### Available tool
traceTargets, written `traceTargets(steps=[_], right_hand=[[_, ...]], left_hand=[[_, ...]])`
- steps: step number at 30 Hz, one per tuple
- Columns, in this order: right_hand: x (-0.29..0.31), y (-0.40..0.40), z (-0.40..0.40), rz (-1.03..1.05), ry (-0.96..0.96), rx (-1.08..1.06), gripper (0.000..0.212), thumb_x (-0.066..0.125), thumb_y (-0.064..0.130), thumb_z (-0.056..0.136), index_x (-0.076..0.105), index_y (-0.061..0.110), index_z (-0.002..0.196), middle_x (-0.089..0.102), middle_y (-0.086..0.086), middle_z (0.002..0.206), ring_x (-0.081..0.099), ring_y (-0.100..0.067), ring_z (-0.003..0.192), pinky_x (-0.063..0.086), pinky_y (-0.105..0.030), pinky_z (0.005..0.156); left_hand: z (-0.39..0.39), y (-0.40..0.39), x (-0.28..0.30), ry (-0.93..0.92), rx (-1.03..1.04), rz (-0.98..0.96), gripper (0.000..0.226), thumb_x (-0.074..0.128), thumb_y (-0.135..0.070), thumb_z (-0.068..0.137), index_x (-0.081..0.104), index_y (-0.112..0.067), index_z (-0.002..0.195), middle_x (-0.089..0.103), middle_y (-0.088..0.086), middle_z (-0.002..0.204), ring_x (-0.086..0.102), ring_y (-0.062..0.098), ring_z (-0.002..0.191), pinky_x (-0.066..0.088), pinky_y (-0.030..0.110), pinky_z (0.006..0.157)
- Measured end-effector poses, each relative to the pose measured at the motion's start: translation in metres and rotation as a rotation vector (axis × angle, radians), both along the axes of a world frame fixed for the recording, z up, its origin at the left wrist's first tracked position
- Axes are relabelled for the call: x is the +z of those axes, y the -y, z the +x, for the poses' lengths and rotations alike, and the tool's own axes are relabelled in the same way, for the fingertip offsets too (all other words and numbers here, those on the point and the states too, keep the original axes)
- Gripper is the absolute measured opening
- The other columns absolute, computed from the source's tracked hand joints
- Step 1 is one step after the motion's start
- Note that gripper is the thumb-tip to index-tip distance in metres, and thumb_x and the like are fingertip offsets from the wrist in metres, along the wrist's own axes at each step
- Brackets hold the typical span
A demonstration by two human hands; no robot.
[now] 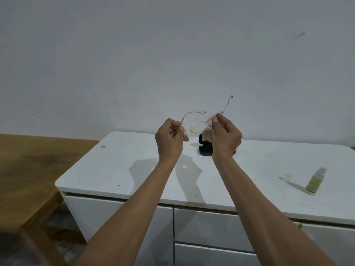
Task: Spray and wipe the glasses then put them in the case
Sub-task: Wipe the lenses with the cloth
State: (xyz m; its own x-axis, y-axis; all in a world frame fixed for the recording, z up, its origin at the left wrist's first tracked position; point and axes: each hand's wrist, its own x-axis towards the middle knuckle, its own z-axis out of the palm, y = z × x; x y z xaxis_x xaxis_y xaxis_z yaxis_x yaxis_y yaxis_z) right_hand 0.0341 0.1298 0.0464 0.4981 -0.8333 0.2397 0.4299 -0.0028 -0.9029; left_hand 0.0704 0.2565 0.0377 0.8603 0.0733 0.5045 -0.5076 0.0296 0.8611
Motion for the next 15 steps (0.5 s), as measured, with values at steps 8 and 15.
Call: traceTargets(steps=[8,15], right_hand=[[-0.008,0.003,0.002,-0.177,-0.130,0.132,0.018,0.080,0.020,0.084,0.082,0.017,0.102,0.079,0.013,0.088,0.074,-0.004,0.090,0.056,-0.029,0.094],[-0.020,0.021,-0.017,-0.283,-0.229,0.325,0.014,0.081,0.012,0.083,0.081,0.006,0.095,0.077,-0.004,0.084,0.068,-0.009,0.072,0.051,-0.015,0.060]], left_hand=[[0.004,-0.009,-0.010,-0.111,0.043,-0.060,0.018,0.053,0.012,0.088,0.062,-0.003,0.087,0.068,0.010,0.072,0.069,0.025,0.051,0.063,0.040,0.062],[0.008,-0.026,-0.023,-0.117,0.047,0.027,0.016,0.054,0.011,0.089,0.063,-0.003,0.086,0.066,0.013,0.073,0.063,0.018,0.050,0.063,0.043,0.060]])
